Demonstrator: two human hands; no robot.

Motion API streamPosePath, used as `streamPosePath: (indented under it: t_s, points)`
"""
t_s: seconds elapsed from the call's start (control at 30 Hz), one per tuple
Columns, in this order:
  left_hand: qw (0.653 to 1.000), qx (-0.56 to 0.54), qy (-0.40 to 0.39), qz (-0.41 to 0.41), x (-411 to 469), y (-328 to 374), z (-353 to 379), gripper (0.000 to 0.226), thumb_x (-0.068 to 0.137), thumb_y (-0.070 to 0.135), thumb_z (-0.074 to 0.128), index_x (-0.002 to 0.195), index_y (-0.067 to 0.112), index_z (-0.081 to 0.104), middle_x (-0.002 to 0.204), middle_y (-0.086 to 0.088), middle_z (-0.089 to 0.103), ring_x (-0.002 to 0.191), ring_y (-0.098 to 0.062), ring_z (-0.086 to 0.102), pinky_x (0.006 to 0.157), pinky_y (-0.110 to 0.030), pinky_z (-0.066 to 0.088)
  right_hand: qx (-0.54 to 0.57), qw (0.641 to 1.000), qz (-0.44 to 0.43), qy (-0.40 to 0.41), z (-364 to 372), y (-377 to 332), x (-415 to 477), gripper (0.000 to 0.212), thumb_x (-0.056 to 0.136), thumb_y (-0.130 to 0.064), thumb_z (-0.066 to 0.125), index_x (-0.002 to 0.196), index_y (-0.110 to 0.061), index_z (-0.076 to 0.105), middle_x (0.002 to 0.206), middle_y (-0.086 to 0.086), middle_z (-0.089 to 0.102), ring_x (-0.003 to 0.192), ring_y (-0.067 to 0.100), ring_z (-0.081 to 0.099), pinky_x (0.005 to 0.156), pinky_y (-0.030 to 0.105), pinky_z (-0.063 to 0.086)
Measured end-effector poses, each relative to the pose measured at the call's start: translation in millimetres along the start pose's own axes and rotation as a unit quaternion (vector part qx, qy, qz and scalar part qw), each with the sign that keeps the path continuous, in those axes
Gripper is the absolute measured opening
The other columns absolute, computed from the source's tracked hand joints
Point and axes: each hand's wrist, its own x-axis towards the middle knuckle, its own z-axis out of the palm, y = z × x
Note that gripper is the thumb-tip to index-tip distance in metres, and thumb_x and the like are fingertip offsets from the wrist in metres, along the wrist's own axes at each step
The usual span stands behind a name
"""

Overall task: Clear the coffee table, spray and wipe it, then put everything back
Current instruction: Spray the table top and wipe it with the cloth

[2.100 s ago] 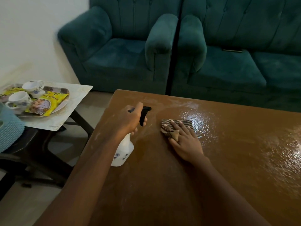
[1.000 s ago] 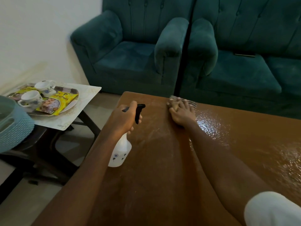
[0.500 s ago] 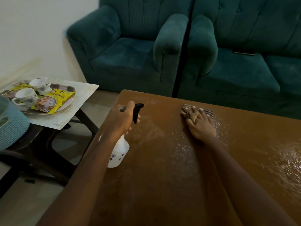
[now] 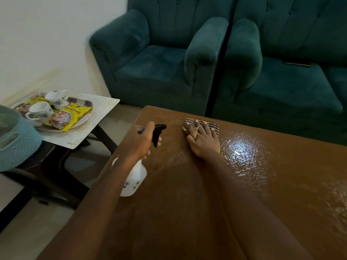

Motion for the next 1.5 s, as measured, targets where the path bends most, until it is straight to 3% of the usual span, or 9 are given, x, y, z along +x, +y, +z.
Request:
streamPosePath:
  t_s: [0.23, 0.43, 0.67, 0.87, 1.1, 1.33, 1.5]
  points:
    - [0.999, -0.035, -0.03, -0.026, 11, -5, -8, 0.054, 0.081, 0.069, 0.031, 0.075, 0.037, 0.074, 0.073, 0.004, 0.076, 0.039, -0.009, 0.052, 0.038, -0.024, 0.041, 0.03, 0.997, 0.072, -0.009, 0, -14, 4, 0.06, 0.099, -0.056, 0.017, 0.156, -0.04, 0.004, 0.165, -0.007, -0.009, 0.151, 0.018, -0.014, 0.119, 0.043, -0.01]
    - [0.985, -0.077, -0.115, -0.103, 40, -2, -31, 0.07, 0.093, 0.062, 0.029, 0.081, 0.012, 0.076, 0.077, -0.006, 0.077, 0.041, -0.012, 0.048, 0.044, -0.024, 0.039, 0.034, 0.995, 0.091, -0.032, 0, -36, 7, 0.061, 0.1, -0.057, 0.017, 0.157, -0.036, 0.005, 0.164, -0.009, -0.015, 0.15, 0.018, -0.019, 0.121, 0.046, -0.009]
    - [0.986, -0.033, -0.145, -0.069, 84, -3, -63, 0.069, 0.098, 0.063, 0.03, 0.089, 0.011, 0.074, 0.078, -0.006, 0.076, 0.045, -0.012, 0.05, 0.039, -0.02, 0.038, 0.03, 0.993, 0.112, 0.002, 7, -33, 11, 0.059, 0.101, -0.055, 0.017, 0.156, -0.038, 0.009, 0.164, -0.011, -0.011, 0.15, 0.013, -0.014, 0.118, 0.04, -0.009]
    - [0.99, 0.044, -0.133, -0.032, 106, -15, -75, 0.063, 0.099, 0.064, 0.034, 0.086, 0.017, 0.073, 0.074, -0.001, 0.074, 0.051, -0.012, 0.055, 0.042, -0.019, 0.04, 0.029, 0.993, 0.114, 0.007, 8, -35, 12, 0.058, 0.101, -0.054, 0.018, 0.156, -0.042, 0.007, 0.165, -0.012, -0.009, 0.15, 0.012, -0.014, 0.12, 0.041, -0.007]
    - [0.992, 0.046, -0.11, -0.046, 119, -21, -72, 0.051, 0.1, 0.054, 0.044, 0.09, 0.008, 0.066, 0.046, 0.006, 0.061, 0.03, -0.001, 0.048, 0.032, -0.014, 0.035, 0.039, 0.993, 0.109, 0.01, 10, -32, 12, 0.056, 0.102, -0.052, 0.019, 0.156, -0.041, 0.009, 0.165, -0.012, -0.006, 0.15, 0.011, -0.013, 0.12, 0.039, -0.008]
    - [0.993, 0.057, -0.098, -0.032, 120, -33, -75, 0.053, 0.102, 0.052, 0.038, 0.087, 0.012, 0.07, 0.066, 0.0, 0.072, 0.033, -0.003, 0.051, 0.034, -0.016, 0.039, 0.061, 0.988, 0.141, 0.017, 7, -35, 14, 0.058, 0.101, -0.052, 0.017, 0.156, -0.037, 0.009, 0.165, -0.012, -0.006, 0.15, 0.01, -0.014, 0.12, 0.039, -0.009]
    - [0.997, 0.025, -0.059, -0.03, 116, -39, -91, 0.055, 0.103, 0.049, 0.034, 0.088, 0.011, 0.071, 0.074, -0.005, 0.073, 0.038, -0.005, 0.053, 0.036, -0.017, 0.04, 0.059, 0.978, 0.198, 0.042, 6, -57, 47, 0.06, 0.099, -0.054, 0.016, 0.156, -0.039, 0.001, 0.166, -0.004, -0.007, 0.151, 0.021, -0.014, 0.119, 0.045, -0.009]
